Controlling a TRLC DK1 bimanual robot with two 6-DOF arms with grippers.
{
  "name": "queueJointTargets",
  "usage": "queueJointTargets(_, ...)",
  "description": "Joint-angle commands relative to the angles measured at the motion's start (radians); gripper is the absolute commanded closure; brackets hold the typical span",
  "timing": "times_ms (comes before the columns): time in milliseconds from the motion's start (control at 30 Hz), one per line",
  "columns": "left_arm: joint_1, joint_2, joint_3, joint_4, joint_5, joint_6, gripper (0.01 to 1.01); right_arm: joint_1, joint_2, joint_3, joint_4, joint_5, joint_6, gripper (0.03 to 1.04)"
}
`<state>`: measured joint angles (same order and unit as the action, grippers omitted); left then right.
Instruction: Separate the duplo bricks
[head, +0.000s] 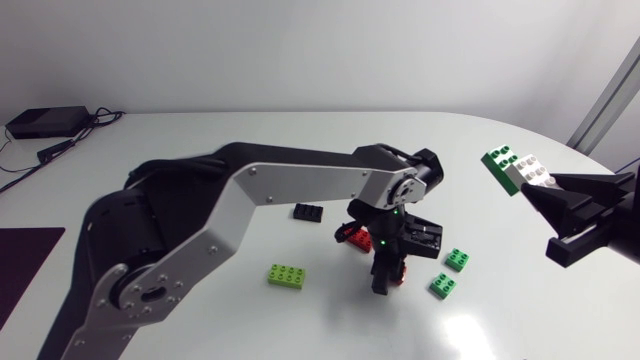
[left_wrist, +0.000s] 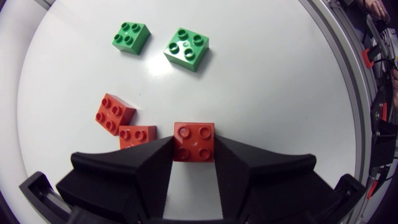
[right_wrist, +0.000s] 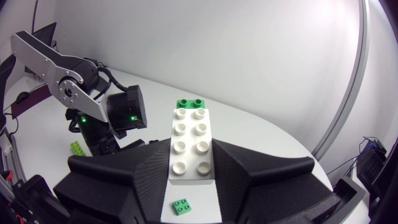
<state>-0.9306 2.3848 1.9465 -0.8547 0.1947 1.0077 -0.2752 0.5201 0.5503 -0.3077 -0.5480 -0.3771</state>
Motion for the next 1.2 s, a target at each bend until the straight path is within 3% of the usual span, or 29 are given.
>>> queueJointTargets(0, -0.004, 0.045, 0.048, 0.003, -0.008, -0.018, 0.843, -0.009, -0.015, -0.026, 0.004, -0.006, 0.024, 0.76)
queueJointTargets(267, 0.004, 0.082, 0.111, -0.003, -0.015, -0.026, 0.830, -0.010, -0.040, -0.023, -0.008, -0.006, 0.026, 0.76)
queueJointTargets(467, 0.006, 0.077, 0.104, -0.044, -0.029, -0.026, 0.549, -0.009, -0.043, -0.023, -0.014, -0.010, 0.027, 0.76)
queueJointTargets(600, 0.013, 0.004, 0.028, -0.044, -0.029, -0.021, 0.072, -0.007, -0.043, -0.020, -0.014, -0.024, 0.030, 0.76)
queueJointTargets(633, 0.013, -0.029, -0.004, -0.040, -0.028, -0.020, 0.046, -0.005, -0.043, -0.018, -0.019, -0.026, 0.030, 0.76)
queueJointTargets(833, 0.030, -0.254, -0.236, 0.016, 0.000, -0.009, 0.046, 0.007, -0.040, -0.010, -0.036, -0.053, 0.033, 0.76)
queueJointTargets(1000, 0.092, -0.470, -0.373, 0.009, 0.040, 0.006, 0.046, 0.019, -0.005, 0.020, -0.091, -0.161, 0.021, 0.76)
queueJointTargets(1167, 0.154, -0.585, -0.423, -0.041, 0.100, 0.022, 0.046, 0.169, 0.038, 0.039, -0.151, -0.193, -0.002, 0.76)
